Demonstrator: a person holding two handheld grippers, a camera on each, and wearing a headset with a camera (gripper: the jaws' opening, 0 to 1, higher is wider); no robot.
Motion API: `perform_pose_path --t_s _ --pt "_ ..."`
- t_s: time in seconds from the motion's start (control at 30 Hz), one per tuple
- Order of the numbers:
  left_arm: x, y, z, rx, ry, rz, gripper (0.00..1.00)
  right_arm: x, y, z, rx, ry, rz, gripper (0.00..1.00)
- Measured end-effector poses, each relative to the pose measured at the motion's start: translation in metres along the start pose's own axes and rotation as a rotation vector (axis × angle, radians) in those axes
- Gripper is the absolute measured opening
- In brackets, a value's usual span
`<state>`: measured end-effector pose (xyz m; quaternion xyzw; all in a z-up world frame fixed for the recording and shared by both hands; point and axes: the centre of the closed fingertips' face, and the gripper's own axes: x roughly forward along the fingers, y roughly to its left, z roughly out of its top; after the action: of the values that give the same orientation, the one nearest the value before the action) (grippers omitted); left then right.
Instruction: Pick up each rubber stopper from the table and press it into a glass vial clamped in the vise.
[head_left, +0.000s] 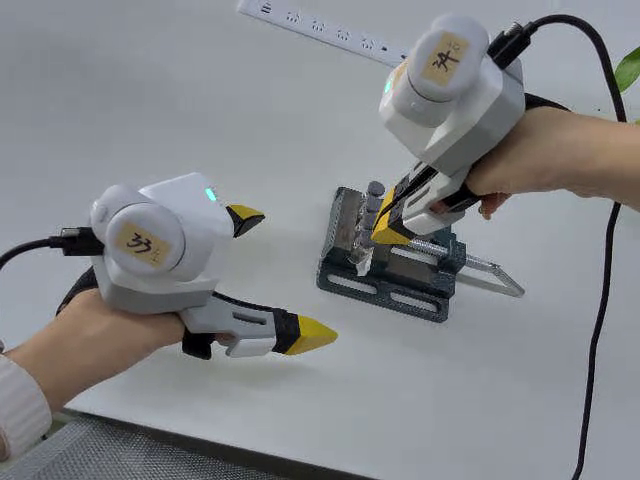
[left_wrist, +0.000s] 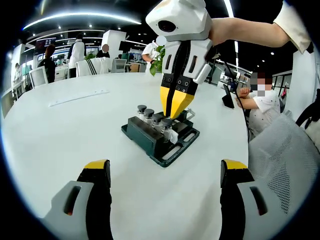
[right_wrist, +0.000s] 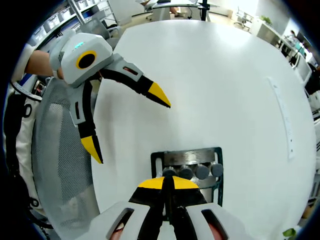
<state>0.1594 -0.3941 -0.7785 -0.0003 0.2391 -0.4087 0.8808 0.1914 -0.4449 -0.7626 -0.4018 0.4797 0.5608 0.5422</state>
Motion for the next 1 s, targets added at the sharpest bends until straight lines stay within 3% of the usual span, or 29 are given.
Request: perform_pose_path --t_s 0.5,0.63,0.77,1.0 --pt "0.0019 -0.003 -0.001 -0.011 0.004 -0.008 0.9 0.0039 -0.0014 -0.0006 -0.045 0.028 -0.015 0.0" --pt "0.0046 -0.0037 -0.0015 -0.011 0.005 -0.015 0.89 0.0053 -0.0027 0.0003 -0.011 0.047 -0.016 0.0" --pt "0.0067 -0.0033 -0.0021 -0.011 0.004 -0.021 0.89 0.0069 -0.0034 0.0003 -0.027 0.068 -0.008 0.0" --pt "0.0084 -0.0012 -0.0039 -0.011 0.013 -0.021 0.89 0.0059 -0.0029 -0.001 -0.002 0.068 -0.01 0.0"
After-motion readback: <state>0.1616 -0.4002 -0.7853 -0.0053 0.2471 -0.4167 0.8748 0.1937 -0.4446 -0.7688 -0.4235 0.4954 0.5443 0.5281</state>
